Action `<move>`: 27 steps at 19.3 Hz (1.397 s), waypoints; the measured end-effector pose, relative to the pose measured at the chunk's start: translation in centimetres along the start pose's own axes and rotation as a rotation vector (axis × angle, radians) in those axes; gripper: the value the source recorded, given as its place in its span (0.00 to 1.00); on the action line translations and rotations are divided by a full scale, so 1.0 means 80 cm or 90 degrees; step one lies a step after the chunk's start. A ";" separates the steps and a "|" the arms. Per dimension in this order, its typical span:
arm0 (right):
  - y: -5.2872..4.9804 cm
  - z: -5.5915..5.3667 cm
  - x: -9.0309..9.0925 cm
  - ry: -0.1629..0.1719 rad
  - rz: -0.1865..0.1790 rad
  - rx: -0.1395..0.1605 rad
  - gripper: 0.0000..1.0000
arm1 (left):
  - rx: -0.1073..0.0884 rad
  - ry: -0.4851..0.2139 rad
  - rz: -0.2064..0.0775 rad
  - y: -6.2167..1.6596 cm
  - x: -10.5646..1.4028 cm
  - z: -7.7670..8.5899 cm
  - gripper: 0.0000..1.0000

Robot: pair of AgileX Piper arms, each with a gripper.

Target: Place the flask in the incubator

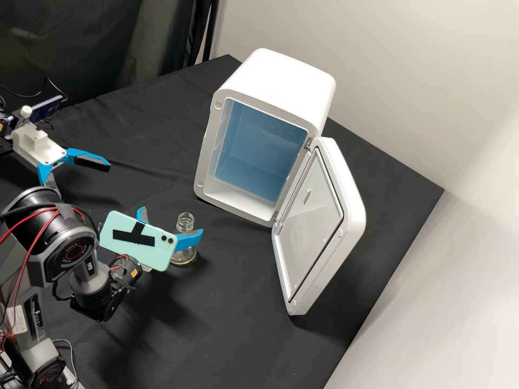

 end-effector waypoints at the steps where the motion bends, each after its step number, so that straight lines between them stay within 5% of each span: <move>1: 0.000 0.000 0.000 -0.002 0.001 0.001 1.00 | -0.007 0.004 -0.009 -0.0036 0.002 -0.001 1.00; 4: -0.001 -0.001 0.005 -0.002 0.001 0.003 1.00 | -0.005 0.012 -0.031 -0.0124 0.006 -0.002 1.00; 11: -0.002 -0.003 0.010 -0.004 0.005 -0.003 1.00 | -0.003 0.022 -0.032 -0.0136 0.007 -0.004 1.00; 27: -0.001 -0.005 0.013 -0.007 0.014 -0.001 1.00 | -0.009 0.123 0.011 0.0015 -0.013 -0.046 1.00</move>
